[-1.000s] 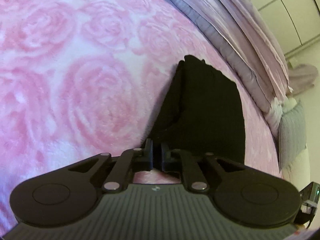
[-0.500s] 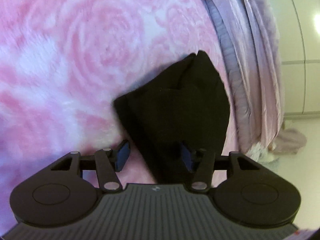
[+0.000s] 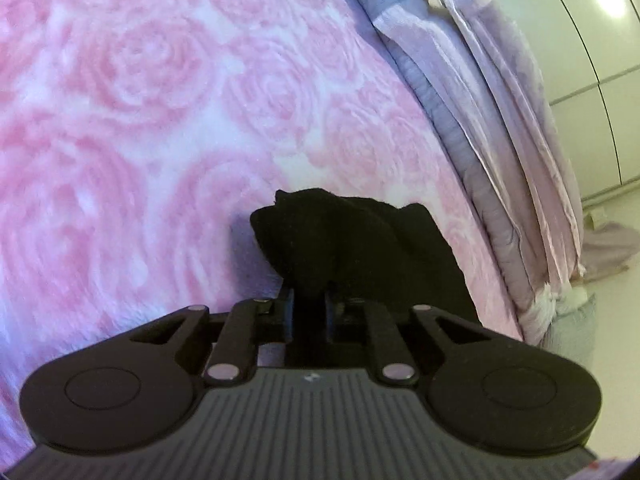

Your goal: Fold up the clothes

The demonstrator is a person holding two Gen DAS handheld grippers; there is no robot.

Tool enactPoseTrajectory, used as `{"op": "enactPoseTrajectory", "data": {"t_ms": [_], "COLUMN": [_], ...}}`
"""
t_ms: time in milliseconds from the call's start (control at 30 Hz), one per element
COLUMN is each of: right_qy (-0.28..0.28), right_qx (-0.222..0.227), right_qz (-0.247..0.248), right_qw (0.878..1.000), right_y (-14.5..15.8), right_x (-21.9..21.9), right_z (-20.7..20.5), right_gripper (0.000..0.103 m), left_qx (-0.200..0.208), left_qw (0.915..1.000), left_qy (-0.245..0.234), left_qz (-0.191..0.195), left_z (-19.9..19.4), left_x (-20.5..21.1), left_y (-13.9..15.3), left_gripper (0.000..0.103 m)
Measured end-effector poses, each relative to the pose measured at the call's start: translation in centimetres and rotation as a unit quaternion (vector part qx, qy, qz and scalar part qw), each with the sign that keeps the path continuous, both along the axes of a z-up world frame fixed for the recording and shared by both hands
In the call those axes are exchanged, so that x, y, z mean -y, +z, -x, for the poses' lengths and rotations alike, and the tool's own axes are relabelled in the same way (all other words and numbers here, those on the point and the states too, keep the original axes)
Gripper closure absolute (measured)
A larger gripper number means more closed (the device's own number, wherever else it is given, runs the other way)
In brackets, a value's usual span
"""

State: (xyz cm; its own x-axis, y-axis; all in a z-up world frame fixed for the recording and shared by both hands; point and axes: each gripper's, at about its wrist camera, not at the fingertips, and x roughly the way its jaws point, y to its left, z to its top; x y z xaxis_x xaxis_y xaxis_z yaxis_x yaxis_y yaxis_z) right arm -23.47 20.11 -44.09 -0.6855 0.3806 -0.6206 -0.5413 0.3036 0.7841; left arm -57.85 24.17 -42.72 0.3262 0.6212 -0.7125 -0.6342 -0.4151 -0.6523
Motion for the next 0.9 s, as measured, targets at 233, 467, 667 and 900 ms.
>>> {"op": "enactPoseTrajectory", "data": {"t_ms": [233, 467, 667, 900], "right_qy": [-0.038, -0.101, -0.108, -0.114], "right_qx": [0.07, -0.035, -0.009, -0.012], "right_qz": [-0.045, -0.022, -0.027, 0.034], "right_qw": [0.996, 0.994, 0.994, 0.993], "right_y": [1.7, -3.3, -2.4, 0.7], "right_x": [-4.2, -10.1, -9.3, -2.4], "right_z": [-7.4, -11.0, -9.7, -3.5], "right_gripper": [0.024, 0.024, 0.089, 0.087], "left_qx": [0.056, 0.158, 0.121, 0.028], "left_qw": [0.9982, 0.9868, 0.9926, 0.9996], "left_qy": [-0.003, 0.029, -0.004, 0.002], "left_qz": [0.021, 0.021, 0.009, 0.0], "left_z": [-1.5, -4.0, -2.5, 4.1], "left_x": [3.8, 5.1, 3.9, 1.5], "left_y": [-0.8, -3.9, -2.4, -0.6], "left_gripper": [0.058, 0.065, 0.094, 0.094]}}
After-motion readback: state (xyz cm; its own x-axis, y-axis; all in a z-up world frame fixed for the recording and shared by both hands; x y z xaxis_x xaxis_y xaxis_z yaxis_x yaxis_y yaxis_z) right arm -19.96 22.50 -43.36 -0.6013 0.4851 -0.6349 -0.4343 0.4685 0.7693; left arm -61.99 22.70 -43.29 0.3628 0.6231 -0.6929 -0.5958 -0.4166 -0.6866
